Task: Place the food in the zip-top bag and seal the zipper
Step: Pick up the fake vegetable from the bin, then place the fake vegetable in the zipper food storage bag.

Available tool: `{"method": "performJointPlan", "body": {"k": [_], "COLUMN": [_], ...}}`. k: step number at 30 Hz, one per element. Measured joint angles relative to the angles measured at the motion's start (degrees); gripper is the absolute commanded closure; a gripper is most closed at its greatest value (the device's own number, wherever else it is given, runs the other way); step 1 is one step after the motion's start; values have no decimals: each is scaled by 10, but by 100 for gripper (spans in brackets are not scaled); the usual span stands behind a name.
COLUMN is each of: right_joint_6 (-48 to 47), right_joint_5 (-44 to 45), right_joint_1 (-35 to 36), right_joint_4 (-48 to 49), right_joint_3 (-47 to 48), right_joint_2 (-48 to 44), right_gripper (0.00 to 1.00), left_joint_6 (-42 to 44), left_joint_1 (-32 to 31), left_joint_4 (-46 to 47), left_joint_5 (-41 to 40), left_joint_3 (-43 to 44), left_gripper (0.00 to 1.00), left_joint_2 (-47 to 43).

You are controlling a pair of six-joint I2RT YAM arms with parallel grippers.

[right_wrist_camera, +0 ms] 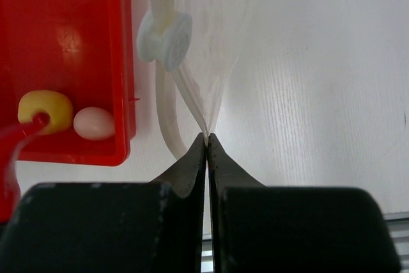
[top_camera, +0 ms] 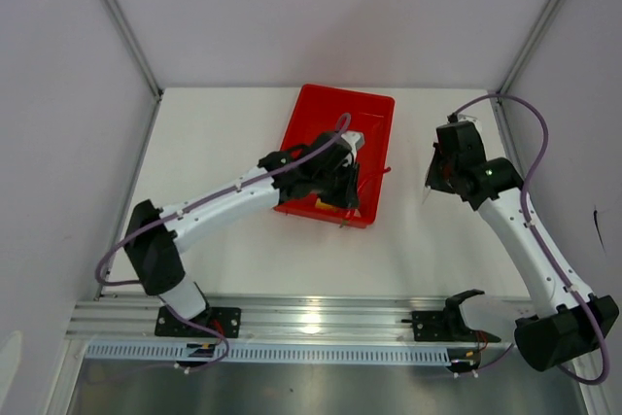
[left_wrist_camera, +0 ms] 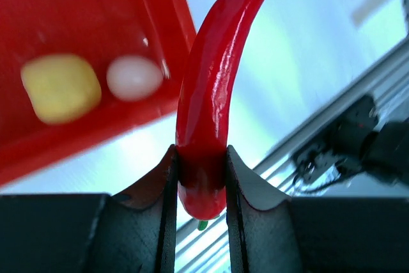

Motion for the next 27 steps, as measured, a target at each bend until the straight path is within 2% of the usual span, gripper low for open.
{"method": "performJointPlan", "body": {"k": [5,11,17,27], "right_joint_6": [4,14,26,41], "right_joint_5": [-29,-56,-56,-25], "right_joint_1": [-3,-3,11,65], "right_joint_4": [4,9,9,14], "right_joint_3": [-5,-30,-37,-38], "right_joint_2": [-1,-7,-15,-6], "right_gripper": [100,100,100,100], "left_joint_6": [-2,-7,-17,-26], "left_joint_1": [-61,-118,-143,-144], "left_joint_4": [3,3,8,7], "left_joint_5": [-37,-71,-68,-58], "left_joint_3": [-94,-108,-105,-95], "left_gripper": [100,99,99,99], "left_joint_2": [-79,-118,-107,-55]}}
